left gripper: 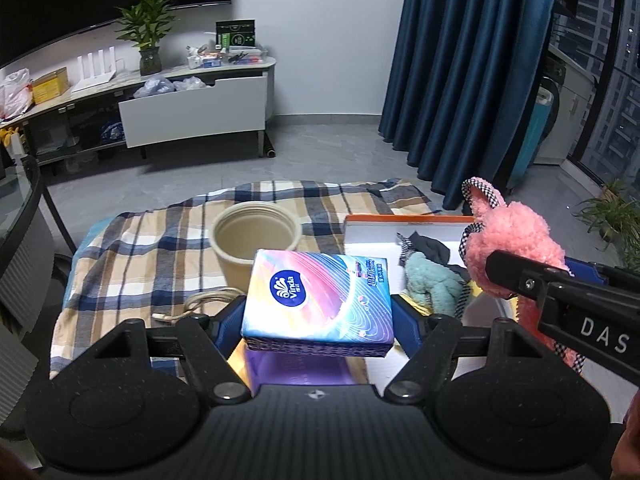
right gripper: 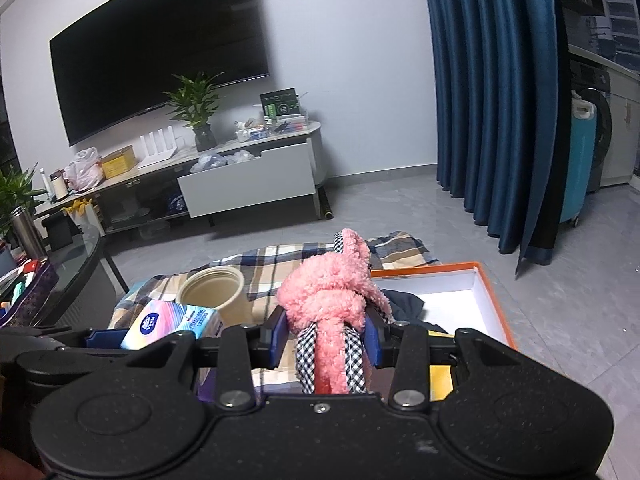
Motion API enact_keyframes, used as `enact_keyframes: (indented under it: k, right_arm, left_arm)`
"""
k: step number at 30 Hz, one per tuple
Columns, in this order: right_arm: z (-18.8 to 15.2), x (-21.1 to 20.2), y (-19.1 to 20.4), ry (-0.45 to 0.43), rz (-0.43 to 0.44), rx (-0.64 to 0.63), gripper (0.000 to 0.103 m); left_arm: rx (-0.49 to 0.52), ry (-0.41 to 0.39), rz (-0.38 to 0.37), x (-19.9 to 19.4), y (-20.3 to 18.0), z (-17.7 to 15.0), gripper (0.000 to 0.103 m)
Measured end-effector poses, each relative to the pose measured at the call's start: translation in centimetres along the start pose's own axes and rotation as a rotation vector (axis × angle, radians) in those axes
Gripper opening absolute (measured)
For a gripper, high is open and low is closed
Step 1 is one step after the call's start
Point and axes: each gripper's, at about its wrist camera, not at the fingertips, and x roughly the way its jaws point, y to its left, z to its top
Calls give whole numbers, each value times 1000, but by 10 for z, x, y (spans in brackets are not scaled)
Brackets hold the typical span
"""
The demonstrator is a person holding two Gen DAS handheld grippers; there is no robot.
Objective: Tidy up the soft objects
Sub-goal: 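Carry the tissue pack with the left gripper while the right gripper carries the slipper over the box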
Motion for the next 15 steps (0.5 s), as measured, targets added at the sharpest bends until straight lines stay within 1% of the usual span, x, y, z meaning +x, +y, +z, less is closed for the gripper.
enact_keyframes:
  k: [15]
  right_arm:
    - [2, -1, -35, -8, -70, 50, 48]
  left_arm:
    - [40, 31, -65, 17, -27, 2, 76]
